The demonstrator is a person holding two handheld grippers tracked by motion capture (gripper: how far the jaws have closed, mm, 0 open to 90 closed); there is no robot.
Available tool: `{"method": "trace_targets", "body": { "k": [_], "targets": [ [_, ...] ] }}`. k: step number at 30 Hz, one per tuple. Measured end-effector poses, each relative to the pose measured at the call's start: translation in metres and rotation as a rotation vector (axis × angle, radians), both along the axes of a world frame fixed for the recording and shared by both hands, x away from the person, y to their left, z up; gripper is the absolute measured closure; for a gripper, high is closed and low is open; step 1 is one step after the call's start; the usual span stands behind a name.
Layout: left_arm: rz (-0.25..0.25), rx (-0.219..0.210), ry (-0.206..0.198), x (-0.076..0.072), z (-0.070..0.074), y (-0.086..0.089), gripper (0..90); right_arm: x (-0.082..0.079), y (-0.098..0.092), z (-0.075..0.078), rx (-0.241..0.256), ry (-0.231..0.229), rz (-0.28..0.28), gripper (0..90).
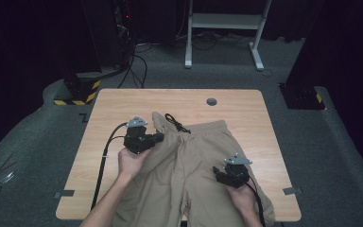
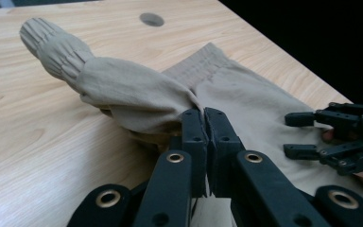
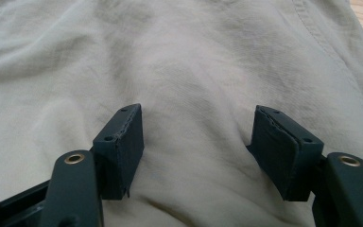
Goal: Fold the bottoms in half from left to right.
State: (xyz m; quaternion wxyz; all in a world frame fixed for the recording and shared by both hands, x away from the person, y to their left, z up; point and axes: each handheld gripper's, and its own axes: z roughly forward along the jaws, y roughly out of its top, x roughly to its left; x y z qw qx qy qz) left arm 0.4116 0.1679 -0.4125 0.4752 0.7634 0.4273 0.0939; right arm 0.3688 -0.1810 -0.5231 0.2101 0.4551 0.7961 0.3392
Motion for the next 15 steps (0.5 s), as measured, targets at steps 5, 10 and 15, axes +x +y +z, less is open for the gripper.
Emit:
{"method": "trace_targets", "body": {
  "k": [5,10,15],
  "targets": [
    [-0.03,-0.012,-0.01,0.003,0.006,-0.011,87.5,0.0,0.0,0.0,0.001,0.001,0.0,35.0],
    [-0.056,-0.013,-0.021,0.006,0.01,-0.023,87.5,0.0,0.0,0.0,0.001,0.001,0.0,35.0],
    [-0.079,-0.029,-0.025,0.008,0.014,-0.034,87.5,0.0,0.0,0.0,0.002,0.002,0.0,35.0]
  ]
}}
